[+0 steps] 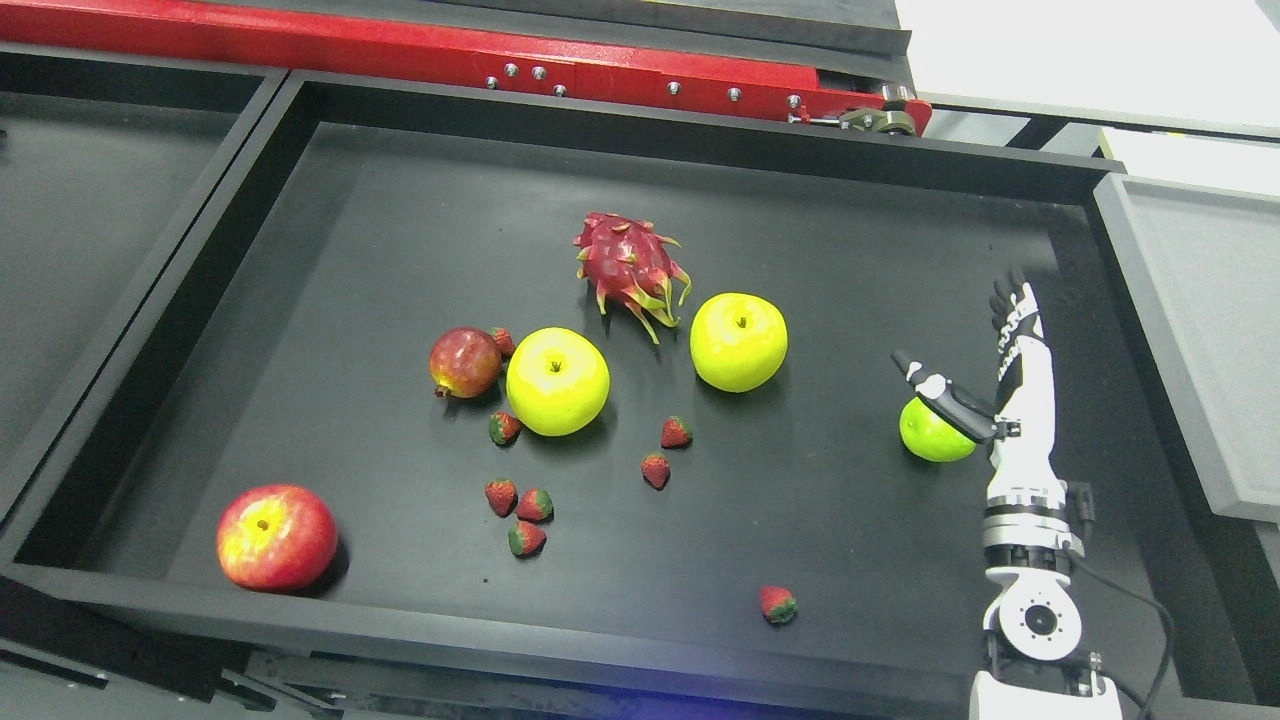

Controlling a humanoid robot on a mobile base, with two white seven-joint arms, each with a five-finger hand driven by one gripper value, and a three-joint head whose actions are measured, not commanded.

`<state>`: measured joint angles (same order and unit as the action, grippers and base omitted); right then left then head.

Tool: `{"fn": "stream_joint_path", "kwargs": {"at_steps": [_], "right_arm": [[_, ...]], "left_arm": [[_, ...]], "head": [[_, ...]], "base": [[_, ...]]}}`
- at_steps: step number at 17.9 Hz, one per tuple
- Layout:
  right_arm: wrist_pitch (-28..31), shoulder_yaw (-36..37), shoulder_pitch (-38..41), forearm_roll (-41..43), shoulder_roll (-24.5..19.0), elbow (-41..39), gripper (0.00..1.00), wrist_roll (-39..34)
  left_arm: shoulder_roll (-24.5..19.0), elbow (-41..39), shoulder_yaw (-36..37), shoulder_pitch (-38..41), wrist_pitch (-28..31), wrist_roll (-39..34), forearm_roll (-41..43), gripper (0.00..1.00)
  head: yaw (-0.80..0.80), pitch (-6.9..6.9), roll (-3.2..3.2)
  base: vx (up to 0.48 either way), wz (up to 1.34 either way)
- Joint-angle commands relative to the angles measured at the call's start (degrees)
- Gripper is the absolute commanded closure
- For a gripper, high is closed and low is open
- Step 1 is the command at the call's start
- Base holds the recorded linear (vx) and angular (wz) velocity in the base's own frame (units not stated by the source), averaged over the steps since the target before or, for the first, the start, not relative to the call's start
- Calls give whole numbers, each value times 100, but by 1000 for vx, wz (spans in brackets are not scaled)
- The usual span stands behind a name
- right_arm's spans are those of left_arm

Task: Place green apple on left shelf middle layer
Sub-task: 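Lower the apple onto the shelf and open the right hand, then withdraw the open right hand from the apple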

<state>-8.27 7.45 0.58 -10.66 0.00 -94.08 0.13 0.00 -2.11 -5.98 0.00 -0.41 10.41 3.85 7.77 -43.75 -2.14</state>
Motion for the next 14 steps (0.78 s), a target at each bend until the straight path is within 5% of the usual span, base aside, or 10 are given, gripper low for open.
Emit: {"fn": "stream_joint_path", "kwargs": {"at_steps": [1,14], "right_arm": [[-26,-94,249,1096,100,144,0,214],[-26,-692,830,1541,100,-269,0,505]], "left_arm": [[-100,0,0,-123,-3,5,1,0],[-100,0,0,-123,-3,5,1,0]], "head": [[0,0,0],[0,0,0]], "base": [[0,0],[0,0]]}}
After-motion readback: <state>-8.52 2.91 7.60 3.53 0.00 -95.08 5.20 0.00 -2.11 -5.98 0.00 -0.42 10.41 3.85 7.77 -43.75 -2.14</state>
